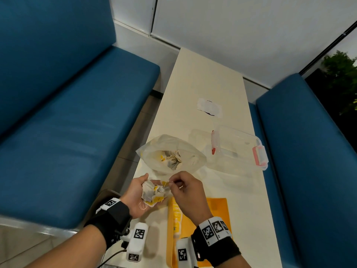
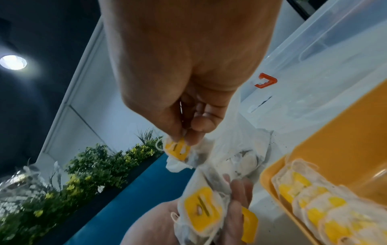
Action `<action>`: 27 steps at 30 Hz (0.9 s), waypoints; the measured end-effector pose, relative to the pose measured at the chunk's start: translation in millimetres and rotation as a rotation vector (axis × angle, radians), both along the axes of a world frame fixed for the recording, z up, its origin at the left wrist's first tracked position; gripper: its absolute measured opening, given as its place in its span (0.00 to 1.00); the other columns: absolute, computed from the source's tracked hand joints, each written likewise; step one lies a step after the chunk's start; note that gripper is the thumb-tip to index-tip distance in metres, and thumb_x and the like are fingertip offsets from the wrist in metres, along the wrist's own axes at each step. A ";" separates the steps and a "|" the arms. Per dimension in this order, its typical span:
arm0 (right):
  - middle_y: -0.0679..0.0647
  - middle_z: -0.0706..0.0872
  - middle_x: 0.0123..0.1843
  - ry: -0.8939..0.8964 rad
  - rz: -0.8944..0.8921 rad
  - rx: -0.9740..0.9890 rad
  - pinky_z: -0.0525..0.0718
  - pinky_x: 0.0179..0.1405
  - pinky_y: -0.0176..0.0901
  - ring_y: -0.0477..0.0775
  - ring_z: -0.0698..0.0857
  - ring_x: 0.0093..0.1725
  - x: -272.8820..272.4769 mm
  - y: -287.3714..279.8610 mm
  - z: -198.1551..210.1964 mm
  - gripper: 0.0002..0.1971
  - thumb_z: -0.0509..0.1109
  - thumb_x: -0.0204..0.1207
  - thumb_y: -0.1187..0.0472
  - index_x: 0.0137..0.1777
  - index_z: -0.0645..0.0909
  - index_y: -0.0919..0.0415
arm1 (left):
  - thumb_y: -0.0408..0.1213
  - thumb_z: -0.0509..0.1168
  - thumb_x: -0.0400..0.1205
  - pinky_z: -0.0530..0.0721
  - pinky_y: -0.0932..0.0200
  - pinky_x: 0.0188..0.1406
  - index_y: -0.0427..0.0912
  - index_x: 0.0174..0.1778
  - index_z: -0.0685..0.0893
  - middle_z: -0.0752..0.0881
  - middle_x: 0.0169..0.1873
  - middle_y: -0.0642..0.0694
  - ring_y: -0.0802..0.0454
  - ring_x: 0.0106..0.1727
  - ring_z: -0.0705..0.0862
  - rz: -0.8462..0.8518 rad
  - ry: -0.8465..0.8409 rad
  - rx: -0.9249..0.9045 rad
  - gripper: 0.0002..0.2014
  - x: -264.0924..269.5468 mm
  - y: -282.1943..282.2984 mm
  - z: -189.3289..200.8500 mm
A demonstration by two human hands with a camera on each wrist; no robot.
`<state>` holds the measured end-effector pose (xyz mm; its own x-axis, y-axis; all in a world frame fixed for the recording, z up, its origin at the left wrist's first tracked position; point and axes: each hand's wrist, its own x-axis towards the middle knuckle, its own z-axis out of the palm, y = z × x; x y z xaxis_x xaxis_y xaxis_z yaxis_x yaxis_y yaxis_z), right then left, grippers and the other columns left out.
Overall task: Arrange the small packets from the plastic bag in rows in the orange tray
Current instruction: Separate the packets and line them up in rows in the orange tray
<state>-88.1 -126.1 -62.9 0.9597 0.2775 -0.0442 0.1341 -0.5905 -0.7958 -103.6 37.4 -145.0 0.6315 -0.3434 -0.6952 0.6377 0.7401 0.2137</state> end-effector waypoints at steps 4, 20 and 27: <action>0.53 0.88 0.33 0.215 -0.099 0.248 0.82 0.32 0.37 0.46 0.87 0.32 5.3 -3.6 8.3 0.02 0.73 0.77 0.71 0.46 0.84 0.66 | 0.55 0.53 0.90 0.91 0.45 0.38 0.26 0.72 0.78 0.84 0.65 0.21 0.32 0.41 0.90 0.007 0.028 -0.023 0.32 0.0 1.5 -2.6; 0.65 0.90 0.45 0.381 -0.195 0.352 0.83 0.37 0.34 0.49 0.88 0.41 -0.1 -61.3 0.0 0.05 0.77 0.70 0.77 0.40 0.88 0.69 | 0.52 0.53 0.91 0.92 0.47 0.35 0.25 0.60 0.83 0.87 0.46 0.25 0.33 0.36 0.90 -0.038 0.008 0.032 0.29 3.9 0.2 2.9; 0.65 0.84 0.29 0.477 -0.242 0.315 0.70 0.23 0.39 0.57 0.82 0.30 -11.0 -85.8 -16.5 0.02 0.70 0.79 0.75 0.46 0.80 0.71 | 0.54 0.52 0.90 0.87 0.48 0.40 0.28 0.67 0.81 0.86 0.47 0.26 0.35 0.37 0.87 -0.134 0.001 0.088 0.30 4.4 -0.9 -0.7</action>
